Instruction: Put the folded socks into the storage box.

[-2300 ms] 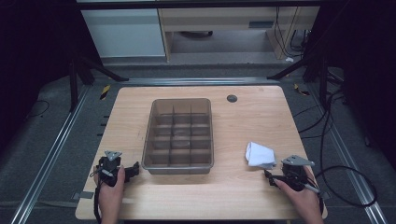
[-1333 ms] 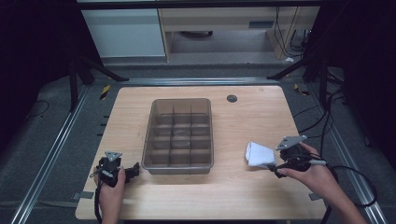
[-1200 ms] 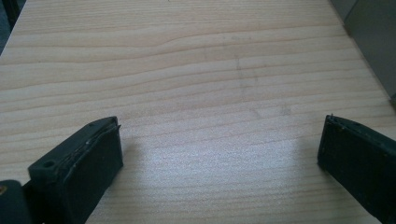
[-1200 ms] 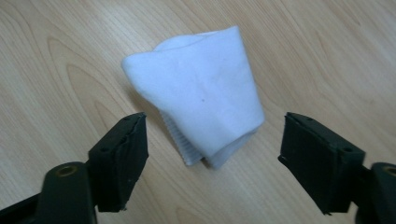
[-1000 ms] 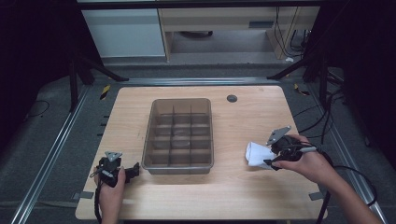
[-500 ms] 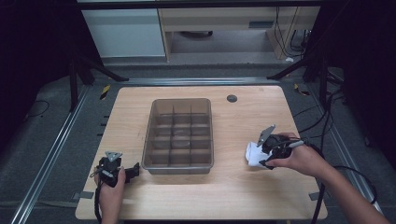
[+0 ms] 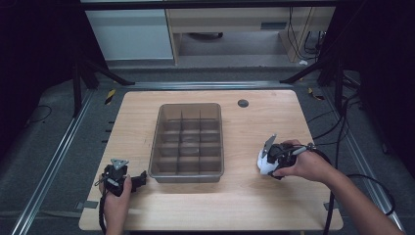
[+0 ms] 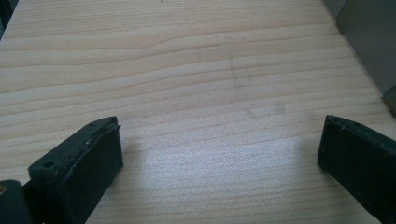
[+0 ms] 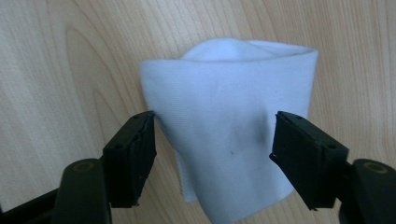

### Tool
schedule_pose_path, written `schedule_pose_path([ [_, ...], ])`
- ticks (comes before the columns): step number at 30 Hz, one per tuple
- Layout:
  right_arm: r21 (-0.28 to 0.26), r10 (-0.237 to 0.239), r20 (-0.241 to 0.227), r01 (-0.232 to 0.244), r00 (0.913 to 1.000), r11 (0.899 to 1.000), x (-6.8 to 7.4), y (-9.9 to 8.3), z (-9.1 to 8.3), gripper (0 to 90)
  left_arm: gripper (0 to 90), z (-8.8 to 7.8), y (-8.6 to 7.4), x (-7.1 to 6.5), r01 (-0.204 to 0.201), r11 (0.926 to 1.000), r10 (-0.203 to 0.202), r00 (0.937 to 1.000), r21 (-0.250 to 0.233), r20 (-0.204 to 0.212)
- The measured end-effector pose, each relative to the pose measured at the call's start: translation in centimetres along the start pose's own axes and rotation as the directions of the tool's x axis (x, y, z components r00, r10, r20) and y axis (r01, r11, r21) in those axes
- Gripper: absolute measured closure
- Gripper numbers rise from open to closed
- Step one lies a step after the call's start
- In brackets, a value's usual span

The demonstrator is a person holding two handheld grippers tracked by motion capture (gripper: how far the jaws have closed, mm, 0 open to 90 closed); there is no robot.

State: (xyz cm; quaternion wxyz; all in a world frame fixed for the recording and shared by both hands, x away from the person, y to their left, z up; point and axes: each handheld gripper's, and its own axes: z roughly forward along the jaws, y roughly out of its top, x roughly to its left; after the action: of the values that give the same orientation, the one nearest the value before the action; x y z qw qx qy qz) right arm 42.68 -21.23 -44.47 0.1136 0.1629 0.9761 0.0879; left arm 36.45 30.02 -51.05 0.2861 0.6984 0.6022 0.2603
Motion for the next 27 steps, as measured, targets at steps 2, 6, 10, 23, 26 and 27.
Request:
schedule_pose_path([
  [2,0.001,0.007,-0.012,-0.007,0.9999,1.0,0.0,-0.1,0.2,29.6,0.0,0.0,0.0,0.0,-0.004,1.0,0.004,1.0,0.0,0.0],
  [6,0.025,-0.027,-0.02,0.027,0.9994,0.999,0.2,-0.1,0.9,27.8,0.0,0.0,0.0,0.0,-0.006,1.0,0.006,1.0,0.001,0.003],
  [10,0.025,-0.015,-0.021,0.016,0.9997,1.0,0.1,-0.1,1.3,27.3,0.0,0.0,0.0,0.0,-0.007,1.0,0.007,1.0,0.0,0.004],
  [23,0.052,-0.013,-0.047,0.015,0.9988,0.999,-0.5,0.3,1.8,29.7,0.0,0.0,0.0,0.0,-0.006,1.0,0.006,1.0,-0.002,0.005],
  [26,0.067,-0.027,-0.042,0.03,0.9988,0.997,-0.5,0.5,2.0,29.3,0.0,0.0,0.0,0.0,-0.006,1.0,0.006,1.0,-0.002,0.006],
  [27,0.069,-0.029,-0.038,0.032,0.9988,0.997,-0.5,0.6,2.0,29.3,0.0,0.0,0.0,0.0,-0.006,1.0,0.006,1.0,-0.002,0.006],
])
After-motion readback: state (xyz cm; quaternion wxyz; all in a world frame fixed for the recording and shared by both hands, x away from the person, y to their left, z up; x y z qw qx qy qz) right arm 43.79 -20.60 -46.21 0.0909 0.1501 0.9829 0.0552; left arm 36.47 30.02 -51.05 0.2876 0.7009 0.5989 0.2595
